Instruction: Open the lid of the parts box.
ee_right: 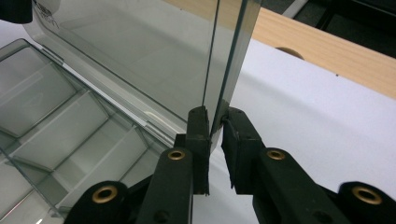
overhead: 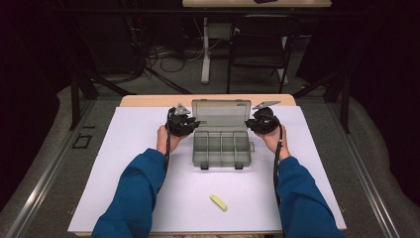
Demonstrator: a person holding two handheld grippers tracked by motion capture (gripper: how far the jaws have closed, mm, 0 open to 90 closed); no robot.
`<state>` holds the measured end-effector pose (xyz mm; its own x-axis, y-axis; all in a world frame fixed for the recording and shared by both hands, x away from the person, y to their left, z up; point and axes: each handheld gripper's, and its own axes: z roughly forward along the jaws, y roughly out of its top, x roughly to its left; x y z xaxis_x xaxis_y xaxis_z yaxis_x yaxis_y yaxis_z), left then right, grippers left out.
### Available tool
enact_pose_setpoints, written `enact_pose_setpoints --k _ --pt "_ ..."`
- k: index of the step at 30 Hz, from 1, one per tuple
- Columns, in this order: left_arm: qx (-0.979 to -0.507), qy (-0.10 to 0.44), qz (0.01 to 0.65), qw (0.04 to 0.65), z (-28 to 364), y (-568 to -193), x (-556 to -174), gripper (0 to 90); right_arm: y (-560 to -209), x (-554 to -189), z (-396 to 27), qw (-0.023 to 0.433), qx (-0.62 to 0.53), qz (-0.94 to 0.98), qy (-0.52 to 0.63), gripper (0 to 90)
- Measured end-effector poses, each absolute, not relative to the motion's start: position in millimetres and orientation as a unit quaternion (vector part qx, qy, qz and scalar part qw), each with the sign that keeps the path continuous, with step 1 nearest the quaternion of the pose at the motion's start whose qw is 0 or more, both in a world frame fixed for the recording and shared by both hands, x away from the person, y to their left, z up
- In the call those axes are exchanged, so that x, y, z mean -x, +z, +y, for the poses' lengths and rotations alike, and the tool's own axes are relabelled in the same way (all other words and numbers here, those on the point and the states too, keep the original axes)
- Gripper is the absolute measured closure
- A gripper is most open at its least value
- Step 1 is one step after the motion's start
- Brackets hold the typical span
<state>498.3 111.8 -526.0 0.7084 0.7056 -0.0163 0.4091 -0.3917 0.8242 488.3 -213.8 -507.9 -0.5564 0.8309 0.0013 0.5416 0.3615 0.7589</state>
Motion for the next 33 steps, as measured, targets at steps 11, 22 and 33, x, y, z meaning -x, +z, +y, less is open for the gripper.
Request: enact_pose_setpoints --k 11,22,33 --pt "-0.814 0.168 0.352 0.430 111 -532 -501 71.1 -521 -490 -214 0.185 -0.438 0.802 0.362 81.0" --pt "-0.823 0.168 0.362 0.404 108 -536 -502 72.3 -525 -492 -212 0.189 -0.444 0.801 0.355 80.0" --pt "-0.832 0.160 0.368 0.383 109 -537 -504 73.8 -527 -494 -207 0.204 -0.444 0.800 0.347 78.6"
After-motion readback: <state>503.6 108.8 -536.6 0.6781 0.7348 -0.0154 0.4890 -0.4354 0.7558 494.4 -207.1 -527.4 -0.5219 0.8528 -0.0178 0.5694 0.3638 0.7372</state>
